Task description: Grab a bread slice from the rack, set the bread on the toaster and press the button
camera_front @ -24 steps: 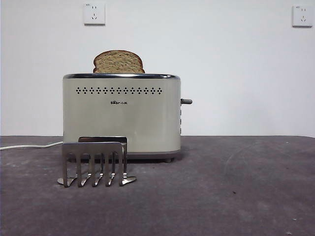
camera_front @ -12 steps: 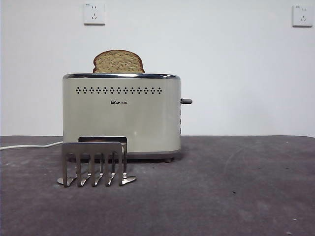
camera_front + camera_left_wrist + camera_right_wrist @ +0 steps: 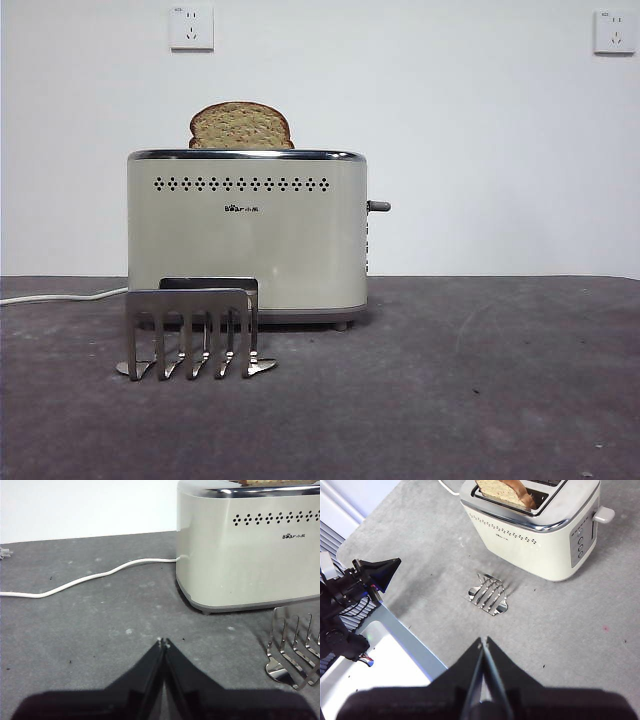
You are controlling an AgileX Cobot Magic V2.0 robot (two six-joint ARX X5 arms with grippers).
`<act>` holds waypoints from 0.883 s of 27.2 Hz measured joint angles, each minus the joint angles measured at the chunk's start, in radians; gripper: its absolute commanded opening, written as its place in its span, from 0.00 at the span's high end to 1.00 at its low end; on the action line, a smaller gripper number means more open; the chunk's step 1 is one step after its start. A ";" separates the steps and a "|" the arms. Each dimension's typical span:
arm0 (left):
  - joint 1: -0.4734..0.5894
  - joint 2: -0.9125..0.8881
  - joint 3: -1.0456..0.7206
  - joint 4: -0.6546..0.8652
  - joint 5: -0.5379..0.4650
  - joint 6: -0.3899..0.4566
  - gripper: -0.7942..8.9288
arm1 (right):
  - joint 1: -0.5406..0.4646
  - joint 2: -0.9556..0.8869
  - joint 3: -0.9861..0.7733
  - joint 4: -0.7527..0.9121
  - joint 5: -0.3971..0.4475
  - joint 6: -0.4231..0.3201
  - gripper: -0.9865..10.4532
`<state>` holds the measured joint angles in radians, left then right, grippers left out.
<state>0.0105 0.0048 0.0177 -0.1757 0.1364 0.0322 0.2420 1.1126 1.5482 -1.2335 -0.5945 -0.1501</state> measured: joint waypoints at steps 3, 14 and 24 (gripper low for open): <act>0.000 0.000 0.000 0.000 0.000 0.000 0.92 | 0.000 0.000 0.000 0.000 0.000 0.000 0.91; 0.000 0.000 0.000 0.000 0.000 0.000 0.92 | -0.125 -0.338 -0.178 0.388 0.159 -0.011 0.91; 0.000 0.000 0.000 0.000 -0.001 0.000 0.92 | -0.138 -0.654 -0.714 0.825 0.236 0.040 0.91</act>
<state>0.0105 0.0048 0.0177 -0.1757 0.1356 0.0319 0.1043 0.4587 0.8341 -0.4084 -0.3588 -0.1097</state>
